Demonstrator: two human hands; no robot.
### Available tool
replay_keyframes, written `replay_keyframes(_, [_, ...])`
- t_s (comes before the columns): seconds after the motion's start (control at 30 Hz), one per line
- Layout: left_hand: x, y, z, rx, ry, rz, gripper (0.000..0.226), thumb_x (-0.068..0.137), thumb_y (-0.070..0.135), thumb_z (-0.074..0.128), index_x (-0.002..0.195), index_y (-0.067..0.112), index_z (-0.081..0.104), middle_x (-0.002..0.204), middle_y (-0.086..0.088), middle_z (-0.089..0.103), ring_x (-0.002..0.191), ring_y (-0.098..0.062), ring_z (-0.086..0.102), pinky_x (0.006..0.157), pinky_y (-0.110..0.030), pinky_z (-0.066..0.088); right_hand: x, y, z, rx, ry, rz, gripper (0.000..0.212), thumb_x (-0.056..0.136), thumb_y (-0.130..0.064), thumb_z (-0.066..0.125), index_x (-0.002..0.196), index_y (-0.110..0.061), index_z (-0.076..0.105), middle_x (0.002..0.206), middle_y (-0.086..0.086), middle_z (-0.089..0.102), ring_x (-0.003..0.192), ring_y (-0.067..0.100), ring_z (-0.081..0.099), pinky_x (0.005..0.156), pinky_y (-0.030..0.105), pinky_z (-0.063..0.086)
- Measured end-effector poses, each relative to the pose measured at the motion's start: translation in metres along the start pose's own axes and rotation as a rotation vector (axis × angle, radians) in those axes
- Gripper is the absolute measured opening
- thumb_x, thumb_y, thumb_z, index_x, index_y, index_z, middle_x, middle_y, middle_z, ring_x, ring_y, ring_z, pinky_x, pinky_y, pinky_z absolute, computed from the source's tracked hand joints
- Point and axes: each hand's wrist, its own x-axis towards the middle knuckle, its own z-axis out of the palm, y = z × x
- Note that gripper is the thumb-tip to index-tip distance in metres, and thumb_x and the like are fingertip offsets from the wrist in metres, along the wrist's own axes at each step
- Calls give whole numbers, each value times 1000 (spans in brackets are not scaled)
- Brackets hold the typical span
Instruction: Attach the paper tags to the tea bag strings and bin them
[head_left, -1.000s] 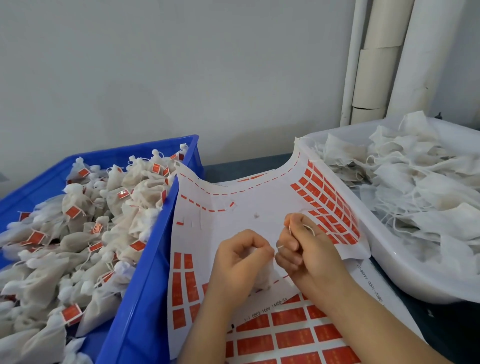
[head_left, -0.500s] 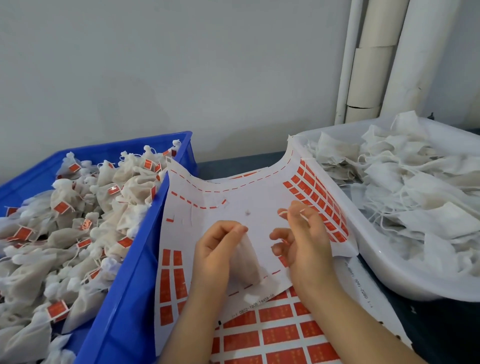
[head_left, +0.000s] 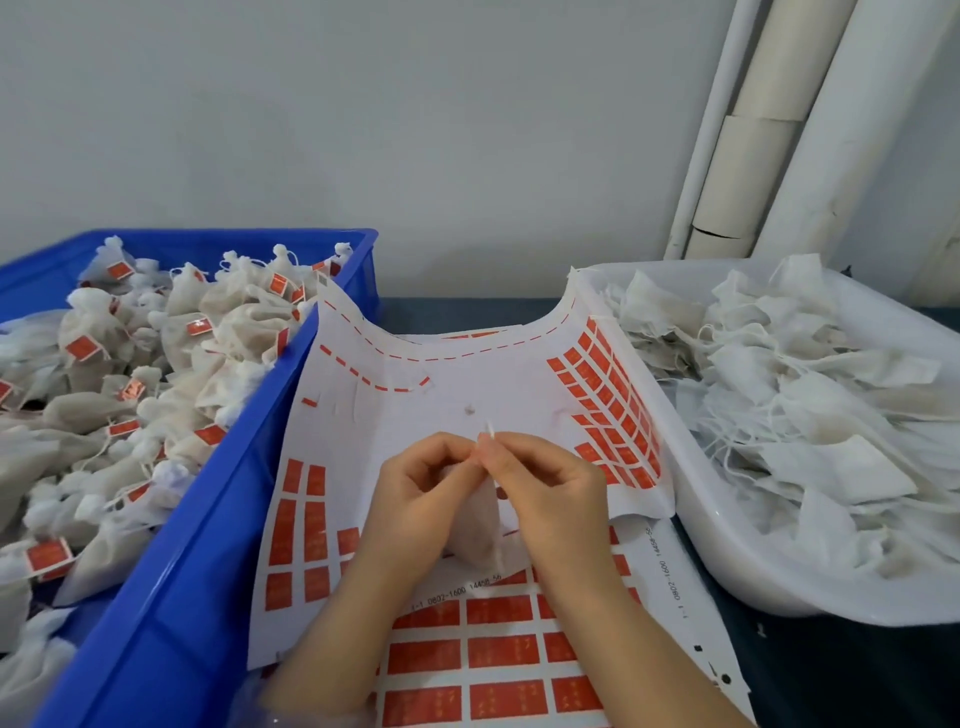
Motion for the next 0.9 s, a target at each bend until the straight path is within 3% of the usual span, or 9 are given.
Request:
replay_keyframes(0.13, [0,-3,0,99,51,53,11,80,25,62,75,17,67,74,4,64,74,-13,61,66,-20,50,2,0,-4,42,43,-16,12,80,-24,69,71,-32,72,77,-13,70,74,2,64,67,15,52])
replay_keyframes(0.23, [1,-4,-3,259,168,152,6,78,22,66,74,25,67,74,5,60,73,-9,55,63,-12,44,3,0,-3,71,37,-7,7,84,-27,63,77,-27,65,74,-12,67,70,2,62,64,14,50])
replay_keyframes(0.33, [-1,-3,-5,371,167,246,6,83,29,65,84,25,69,67,9,63,62,-6,56,56,-10,43,2,-4,-2,67,-33,-31,13,83,-37,56,80,-25,60,74,-10,65,71,4,62,65,15,50])
replay_keyframes(0.47, [0,2,-1,80,150,47,27,79,44,50,75,22,66,60,8,65,59,-10,63,55,-17,51,-2,-9,-4,41,-13,-176,11,82,-39,61,80,-28,61,82,-10,68,80,5,64,69,12,49])
replay_keyframes(0.6, [2,4,-3,19,210,-44,42,64,55,57,73,15,66,55,6,63,51,-8,60,51,-16,50,-6,-8,-3,59,-56,-218,6,83,-26,57,83,-26,63,89,-14,71,89,6,65,74,12,49])
replay_keyframes(0.73, [2,3,-6,-11,210,-59,27,66,41,67,69,14,62,57,5,62,53,-12,60,55,-18,52,-4,-6,-3,147,-108,-137,8,93,-16,52,87,-14,57,104,-17,69,98,-3,61,76,5,45])
replay_keyframes(0.8, [2,2,-6,-14,165,-36,13,75,20,71,72,14,60,61,6,62,58,-12,61,58,-19,53,-1,-5,-5,145,-109,-144,9,93,-17,51,88,-13,58,106,-18,68,100,-4,60,78,5,44])
replay_keyframes(0.9, [0,3,-6,-41,83,12,24,77,-3,69,75,20,61,71,4,63,67,-14,62,62,-19,53,3,-3,-7,159,-77,-129,10,90,-19,52,92,-14,61,105,-16,68,99,-3,61,79,8,46])
